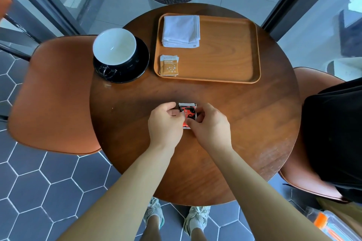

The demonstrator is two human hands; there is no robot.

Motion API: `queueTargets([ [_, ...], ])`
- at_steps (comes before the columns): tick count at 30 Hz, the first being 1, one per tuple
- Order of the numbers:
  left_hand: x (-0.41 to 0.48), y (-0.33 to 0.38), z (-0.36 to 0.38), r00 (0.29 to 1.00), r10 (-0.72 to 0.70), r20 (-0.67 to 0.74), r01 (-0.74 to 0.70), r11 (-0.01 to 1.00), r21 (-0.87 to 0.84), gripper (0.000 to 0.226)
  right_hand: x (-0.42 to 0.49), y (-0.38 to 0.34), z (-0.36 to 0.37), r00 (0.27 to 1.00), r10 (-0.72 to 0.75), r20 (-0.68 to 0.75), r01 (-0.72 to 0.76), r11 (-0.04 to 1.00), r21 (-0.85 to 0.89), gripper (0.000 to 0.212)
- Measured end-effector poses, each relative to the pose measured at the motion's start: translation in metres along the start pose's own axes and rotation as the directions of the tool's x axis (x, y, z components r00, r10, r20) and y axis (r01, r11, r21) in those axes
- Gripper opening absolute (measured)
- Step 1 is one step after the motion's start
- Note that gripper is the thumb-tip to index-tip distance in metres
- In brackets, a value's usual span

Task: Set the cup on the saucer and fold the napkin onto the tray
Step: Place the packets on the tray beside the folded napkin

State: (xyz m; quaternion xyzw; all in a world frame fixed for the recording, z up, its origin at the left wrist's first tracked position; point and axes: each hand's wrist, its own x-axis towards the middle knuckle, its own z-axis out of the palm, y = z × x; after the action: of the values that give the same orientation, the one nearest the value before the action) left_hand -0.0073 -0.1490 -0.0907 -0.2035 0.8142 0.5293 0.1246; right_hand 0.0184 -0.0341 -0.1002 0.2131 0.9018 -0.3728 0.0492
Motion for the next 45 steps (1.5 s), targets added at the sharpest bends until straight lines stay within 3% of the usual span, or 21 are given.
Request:
queueTargets([
  [12, 0.003, 0.010, 0.005, 0.998, 0.030, 0.054, -0.034, 0.996, 0.080, 0.023, -0.002, 0.008, -0.009, 0.997, 0.041, 0.059, -0.051, 0.983, 0.175, 0.030],
  [17, 0.001, 0.011, -0.001, 0.994, 0.048, 0.095, -0.044, 0.998, -0.037, 0.017, -0.001, 0.009, -0.015, 0.996, 0.080, 0.050, -0.092, 0.942, 0.323, 0.030],
  [21, 0.002, 0.008, -0.004, 0.985, 0.067, 0.160, -0.047, 0.991, -0.125, 0.016, 0.005, 0.015, -0.019, 0.990, 0.075, 0.117, -0.114, 0.920, 0.375, 0.017],
  [28, 0.012, 0.003, -0.006, 0.961, 0.220, 0.170, -0.223, 0.975, -0.002, 0.019, 0.013, 0.014, -0.022, 0.995, 0.055, 0.082, -0.081, 0.929, 0.362, 0.008],
  [31, 0.020, -0.004, -0.011, 0.891, 0.432, 0.142, -0.454, 0.859, 0.235, 0.022, 0.016, 0.016, -0.024, 0.994, 0.077, 0.079, -0.102, 0.919, 0.380, 0.007],
  [34, 0.033, -0.017, -0.018, 0.748, 0.631, 0.206, -0.596, 0.503, 0.625, 0.032, 0.019, 0.017, -0.026, 0.993, 0.093, 0.079, -0.116, 0.923, 0.367, 0.008],
  [36, 0.040, -0.026, -0.021, 0.731, 0.625, 0.273, -0.569, 0.337, 0.750, 0.041, 0.021, 0.017, -0.028, 0.992, 0.100, 0.073, -0.120, 0.926, 0.359, 0.007],
  [39, 0.045, -0.038, -0.022, 0.765, 0.566, 0.309, -0.523, 0.266, 0.810, 0.052, 0.025, 0.015, -0.032, 0.993, 0.096, 0.068, -0.114, 0.928, 0.355, 0.008],
  [45, 0.046, -0.044, -0.017, 0.775, 0.546, 0.317, -0.512, 0.249, 0.822, 0.057, 0.036, 0.010, -0.038, 0.996, 0.068, 0.054, -0.081, 0.943, 0.322, 0.020],
])
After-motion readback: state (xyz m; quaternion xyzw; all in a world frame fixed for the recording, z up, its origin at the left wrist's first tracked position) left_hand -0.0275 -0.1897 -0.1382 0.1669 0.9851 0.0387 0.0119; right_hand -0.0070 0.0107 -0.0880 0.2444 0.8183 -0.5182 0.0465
